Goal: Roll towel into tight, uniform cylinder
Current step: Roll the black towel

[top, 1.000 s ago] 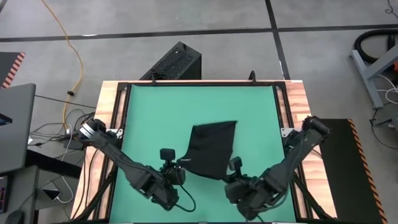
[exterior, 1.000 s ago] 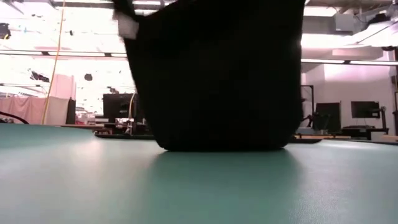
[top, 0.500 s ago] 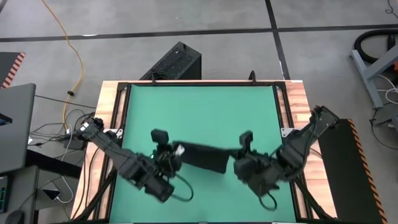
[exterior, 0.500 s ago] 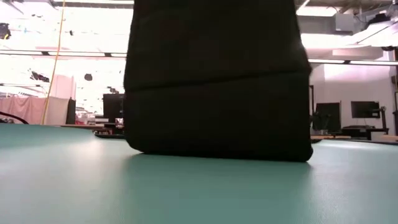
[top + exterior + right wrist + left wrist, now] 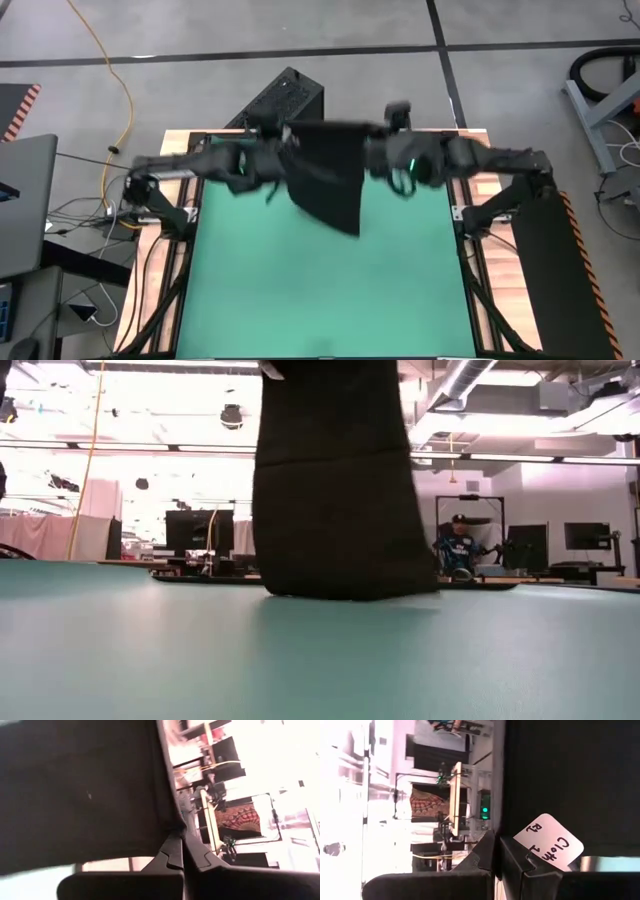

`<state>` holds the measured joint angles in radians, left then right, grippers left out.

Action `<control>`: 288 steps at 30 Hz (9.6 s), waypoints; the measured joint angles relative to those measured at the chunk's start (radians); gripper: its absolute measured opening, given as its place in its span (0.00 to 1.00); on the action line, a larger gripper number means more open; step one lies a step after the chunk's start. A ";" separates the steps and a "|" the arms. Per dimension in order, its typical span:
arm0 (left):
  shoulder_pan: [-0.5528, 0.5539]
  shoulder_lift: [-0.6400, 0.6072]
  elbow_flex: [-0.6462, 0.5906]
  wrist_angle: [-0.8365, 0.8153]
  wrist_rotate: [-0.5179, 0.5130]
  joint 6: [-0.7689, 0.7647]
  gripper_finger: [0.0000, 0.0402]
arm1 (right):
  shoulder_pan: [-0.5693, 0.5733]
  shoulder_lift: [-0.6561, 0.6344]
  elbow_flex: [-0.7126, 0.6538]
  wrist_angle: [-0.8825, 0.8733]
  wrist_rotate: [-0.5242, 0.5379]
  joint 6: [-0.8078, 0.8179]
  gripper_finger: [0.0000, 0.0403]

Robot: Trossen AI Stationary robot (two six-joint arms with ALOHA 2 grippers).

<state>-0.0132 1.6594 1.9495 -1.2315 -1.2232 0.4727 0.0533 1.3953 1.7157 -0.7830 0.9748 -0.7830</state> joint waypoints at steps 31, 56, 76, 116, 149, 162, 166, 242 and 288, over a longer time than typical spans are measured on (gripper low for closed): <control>-0.212 -0.136 -0.582 0.160 0.627 -0.601 0.00 | 0.322 0.222 -0.004 -0.495 -0.423 0.858 0.01; -0.540 0.025 -0.687 0.573 0.703 -0.824 0.00 | 0.732 0.613 -0.004 -0.300 -0.380 1.603 0.01; -0.420 0.043 -0.804 0.690 0.758 -0.764 0.00 | 0.624 0.606 -0.189 -0.401 -0.396 1.721 0.01; -0.349 0.036 -0.918 0.747 0.906 -0.657 0.27 | 0.569 0.604 -0.425 -0.088 -0.464 1.664 0.01; -0.287 0.044 -1.216 1.416 0.949 -0.484 0.00 | 0.565 0.605 -0.425 -0.070 -0.453 1.615 0.12; -0.287 0.044 -1.216 1.423 0.949 -0.494 0.00 | 0.580 0.607 -0.224 -0.360 -0.341 1.500 0.37; -0.287 0.044 -1.215 1.413 0.949 -0.519 0.00 | 0.640 0.607 -0.177 -0.391 -0.311 1.390 0.40; -0.315 -0.008 -1.531 2.132 1.231 -0.297 0.00 | 0.678 0.605 -0.867 1.145 -0.112 1.346 0.32; -0.249 0.287 -1.506 2.222 1.196 -0.481 0.00 | 0.723 0.459 -0.671 0.590 -0.261 1.150 0.70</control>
<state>-0.2623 1.9465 0.4438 0.9909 -0.0273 -0.0086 0.7765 1.8542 1.0449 -0.1925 0.7141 0.3672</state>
